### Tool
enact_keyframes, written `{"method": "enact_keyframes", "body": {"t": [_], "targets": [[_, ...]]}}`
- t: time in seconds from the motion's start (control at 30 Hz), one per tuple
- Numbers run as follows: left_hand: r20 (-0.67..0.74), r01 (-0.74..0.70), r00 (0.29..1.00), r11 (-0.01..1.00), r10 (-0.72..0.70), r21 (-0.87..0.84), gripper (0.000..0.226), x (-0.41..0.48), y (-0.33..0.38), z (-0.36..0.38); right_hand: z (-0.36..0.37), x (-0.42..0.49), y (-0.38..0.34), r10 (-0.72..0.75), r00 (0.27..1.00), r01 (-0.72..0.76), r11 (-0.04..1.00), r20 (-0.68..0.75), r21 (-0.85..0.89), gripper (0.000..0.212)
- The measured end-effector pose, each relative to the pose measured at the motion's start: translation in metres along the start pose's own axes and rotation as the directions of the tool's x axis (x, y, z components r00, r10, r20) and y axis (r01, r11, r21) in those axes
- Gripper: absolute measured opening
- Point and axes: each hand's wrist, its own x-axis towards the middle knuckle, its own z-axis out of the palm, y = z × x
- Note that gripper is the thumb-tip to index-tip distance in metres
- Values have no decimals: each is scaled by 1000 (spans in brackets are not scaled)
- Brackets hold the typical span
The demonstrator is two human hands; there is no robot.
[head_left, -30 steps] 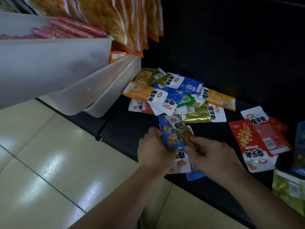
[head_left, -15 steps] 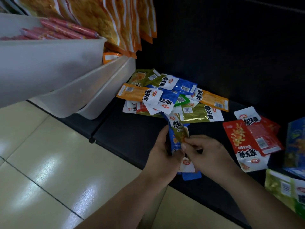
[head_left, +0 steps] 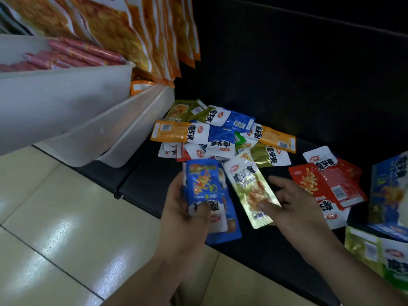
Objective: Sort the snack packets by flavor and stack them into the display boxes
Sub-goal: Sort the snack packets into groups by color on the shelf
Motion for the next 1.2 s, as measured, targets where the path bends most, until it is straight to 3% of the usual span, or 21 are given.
{"method": "enact_keyframes", "body": {"t": [0.07, 0.17, 0.4, 0.5, 0.67, 0.8, 0.93, 1.1, 1.2], "targets": [[-77, -67, 994, 996, 71, 58, 67, 1, 2, -3, -1, -4, 1, 12, 1000, -12, 998, -16, 56, 33], [-49, -66, 996, 996, 69, 64, 68, 0, 5, -3, -2, -8, 3, 24, 999, -21, 996, -43, 91, 24], [253, -27, 967, 995, 3, 91, 65, -31, 3, 42, -23, -41, 1, 107, 992, -96, 981, -59, 166, 19], [398, 2, 916, 991, -55, 131, 63, -53, -5, 64, -46, -70, 14, 121, 977, -102, 988, -176, 115, 13], [547, 68, 805, 951, -231, 302, 66, -85, -19, 100, -77, -111, 50, 217, 934, -166, 967, -285, 194, 15], [488, 80, 831, 925, -267, 371, 62, -97, -28, 125, -99, -121, 82, 257, 911, -199, 959, -321, 204, 17], [425, 55, 873, 914, -240, 403, 61, -101, -38, 139, -131, -119, 104, 226, 875, -226, 973, -429, 51, 11], [415, 36, 879, 899, -237, 437, 62, -105, -43, 145, -144, -102, 120, 208, 880, -242, 970, -427, -26, 37], [414, 40, 878, 900, -239, 434, 61, -106, -46, 143, -147, -89, 121, 215, 909, -313, 917, -357, -245, 47]]}}
